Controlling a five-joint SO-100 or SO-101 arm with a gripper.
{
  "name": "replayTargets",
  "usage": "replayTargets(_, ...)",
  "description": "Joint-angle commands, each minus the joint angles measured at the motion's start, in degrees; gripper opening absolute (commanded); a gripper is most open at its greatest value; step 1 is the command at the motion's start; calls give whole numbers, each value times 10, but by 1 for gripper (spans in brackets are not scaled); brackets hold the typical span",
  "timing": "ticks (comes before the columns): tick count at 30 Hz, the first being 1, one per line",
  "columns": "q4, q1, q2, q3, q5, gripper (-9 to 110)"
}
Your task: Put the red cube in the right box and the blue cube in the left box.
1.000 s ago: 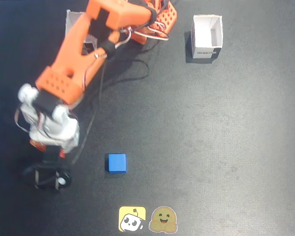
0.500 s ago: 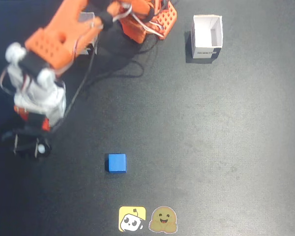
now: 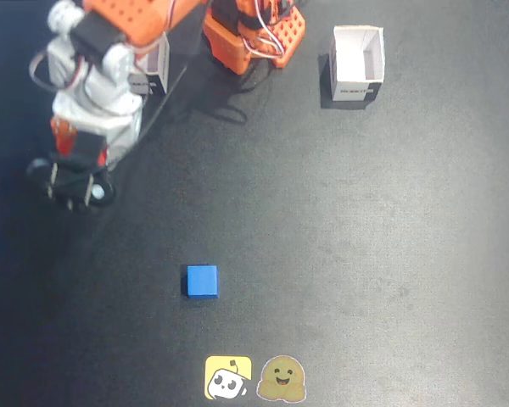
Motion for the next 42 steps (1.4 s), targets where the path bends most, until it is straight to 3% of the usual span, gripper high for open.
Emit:
replayTargets(1,-8,17,48,4,9,11)
replayTargets(17,17,138,156,95,171,11)
replayTargets(42,80,273,325,236,314,11)
